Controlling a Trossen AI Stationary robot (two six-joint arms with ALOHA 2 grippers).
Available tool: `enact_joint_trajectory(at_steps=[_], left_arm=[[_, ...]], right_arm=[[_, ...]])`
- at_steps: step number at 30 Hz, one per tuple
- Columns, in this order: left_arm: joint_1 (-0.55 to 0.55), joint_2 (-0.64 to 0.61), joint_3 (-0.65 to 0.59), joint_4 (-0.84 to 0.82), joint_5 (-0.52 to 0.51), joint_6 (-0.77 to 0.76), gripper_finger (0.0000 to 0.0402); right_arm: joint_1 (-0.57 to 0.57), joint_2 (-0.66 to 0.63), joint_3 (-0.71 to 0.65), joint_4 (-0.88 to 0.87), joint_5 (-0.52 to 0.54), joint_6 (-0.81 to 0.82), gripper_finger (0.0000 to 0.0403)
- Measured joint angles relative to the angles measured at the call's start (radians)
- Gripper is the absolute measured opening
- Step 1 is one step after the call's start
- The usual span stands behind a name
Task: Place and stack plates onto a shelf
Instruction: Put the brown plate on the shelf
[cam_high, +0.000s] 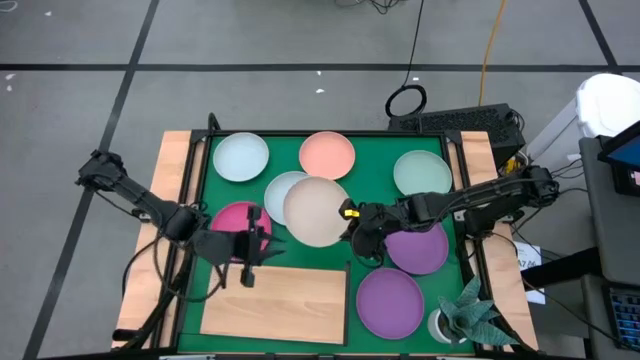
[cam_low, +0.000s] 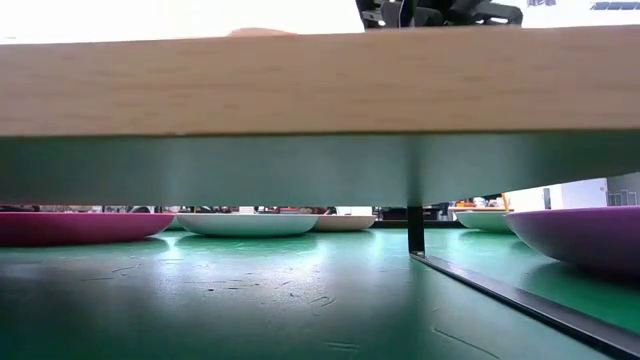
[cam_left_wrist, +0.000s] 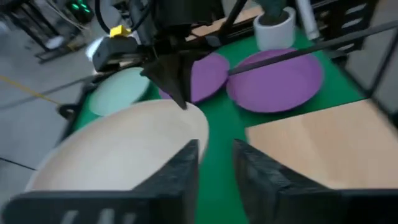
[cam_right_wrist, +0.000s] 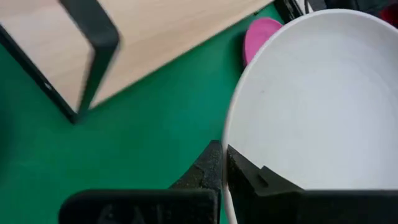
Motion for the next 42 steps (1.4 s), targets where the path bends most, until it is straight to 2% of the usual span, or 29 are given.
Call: enact_joint_trajectory(at_steps=[3,6,15,22,33,42], left_arm=[[0.024,0.047,0.000,0.000,-0.031,0.112,0.0171],[0.035,0.081,0.000,0.013,-0.039,0.216,0.0205],[0.070,0.106,0.000,-0.047,-0.016,0.290,0.0215],[0.126,0.106,0.000,-0.159,0.049,0.337,0.0176],[0.138,0.106,0.000,-0.186,0.053,0.433,0.0106],[0.174,0.181,0.001,-0.181,0.134,0.551,0.0096]], right_arm=[[-0.015,0.000,0.000,0.001,-0.063,-0.007,0.0000],[-0.016,0.000,0.000,-0.013,-0.070,-0.008,0.0000],[-0.016,0.000,0.000,-0.040,-0.072,-0.008,0.0000],[-0.016,0.000,0.000,-0.038,-0.119,0.018,0.0000],[-0.012,0.004,0.000,-0.038,-0.123,0.045,0.0000],[-0.011,0.007,-0.001,-0.036,-0.122,0.043,0.0000]])
